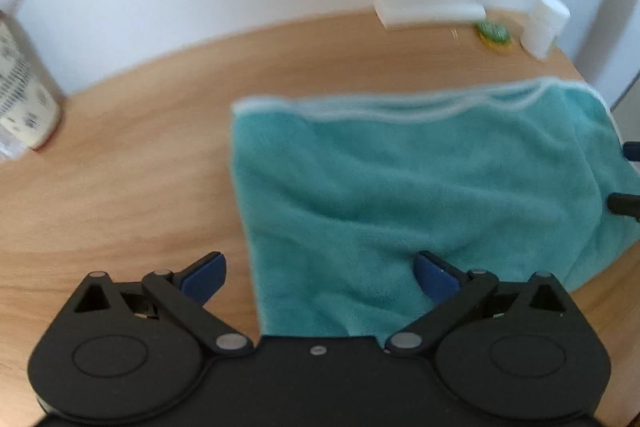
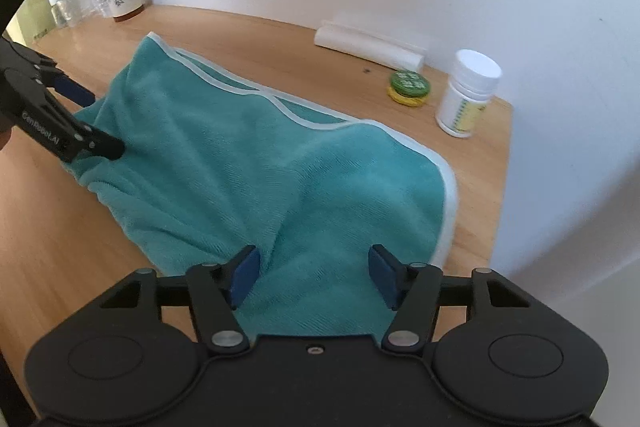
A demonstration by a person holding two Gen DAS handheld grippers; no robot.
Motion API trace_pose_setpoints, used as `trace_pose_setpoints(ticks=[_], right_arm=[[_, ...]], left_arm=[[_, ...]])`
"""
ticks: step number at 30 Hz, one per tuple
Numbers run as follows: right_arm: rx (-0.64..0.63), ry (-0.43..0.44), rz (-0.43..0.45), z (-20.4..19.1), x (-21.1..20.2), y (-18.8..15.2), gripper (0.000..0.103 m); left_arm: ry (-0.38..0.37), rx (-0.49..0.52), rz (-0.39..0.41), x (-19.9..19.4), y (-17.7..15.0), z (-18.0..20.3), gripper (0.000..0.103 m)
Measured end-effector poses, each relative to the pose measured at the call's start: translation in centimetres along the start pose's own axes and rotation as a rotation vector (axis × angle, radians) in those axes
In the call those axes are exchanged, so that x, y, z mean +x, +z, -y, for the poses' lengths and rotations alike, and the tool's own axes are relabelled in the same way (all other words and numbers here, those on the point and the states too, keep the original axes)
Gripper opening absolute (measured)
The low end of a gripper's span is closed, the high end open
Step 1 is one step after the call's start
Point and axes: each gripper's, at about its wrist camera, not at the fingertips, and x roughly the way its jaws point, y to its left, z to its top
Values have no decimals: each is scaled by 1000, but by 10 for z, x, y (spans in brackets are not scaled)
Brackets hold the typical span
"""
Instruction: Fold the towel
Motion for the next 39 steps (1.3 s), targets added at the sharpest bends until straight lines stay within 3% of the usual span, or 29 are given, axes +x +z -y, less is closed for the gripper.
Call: trace_pose_setpoints(ticks=[5, 8, 11, 15, 16, 17, 22, 24, 27, 30, 32, 34, 36, 39], right_arm=[[114, 0, 70, 35, -20, 7, 60], [134, -61, 42, 58, -8, 20, 60], [185, -40, 30, 74, 8, 29, 60], [183, 9, -28, 83, 35, 38, 43], [170, 21, -35, 82, 36, 39, 32], [157, 33, -40, 80, 37, 39, 4], [107, 117, -46, 73, 34, 43, 3], [102, 138, -6, 73, 20, 45, 3], [147, 245, 93, 73, -13, 46, 3], [127, 347, 196, 64, -45, 47, 3], [120, 377, 221, 59, -60, 46, 3], [114, 410, 240, 57, -66, 45, 3], [114, 424, 241, 56, -68, 44, 3], [115, 428, 246, 55, -72, 43, 3]], left_arm=[[-62, 33, 105, -21, 21, -7, 103], [-78, 110, 121, -12, 33, 1, 103], [-65, 200, 148, -10, 39, 13, 103], [-64, 184, 154, -15, 38, 10, 103], [-64, 175, 150, -15, 37, 7, 103], [-59, 167, 143, -16, 35, 3, 103], [-15, 124, 117, -19, 29, -21, 103], [-54, 89, 122, -29, 29, -32, 103], [-128, 111, 173, -44, 34, -33, 103], [-226, 209, 272, -59, 41, -18, 103], [-298, 335, 350, -63, 43, 0, 103], [-324, 505, 391, -61, 43, 23, 103], [-329, 623, 386, -48, 48, 47, 103], [-360, 716, 325, -18, 62, 74, 103]])
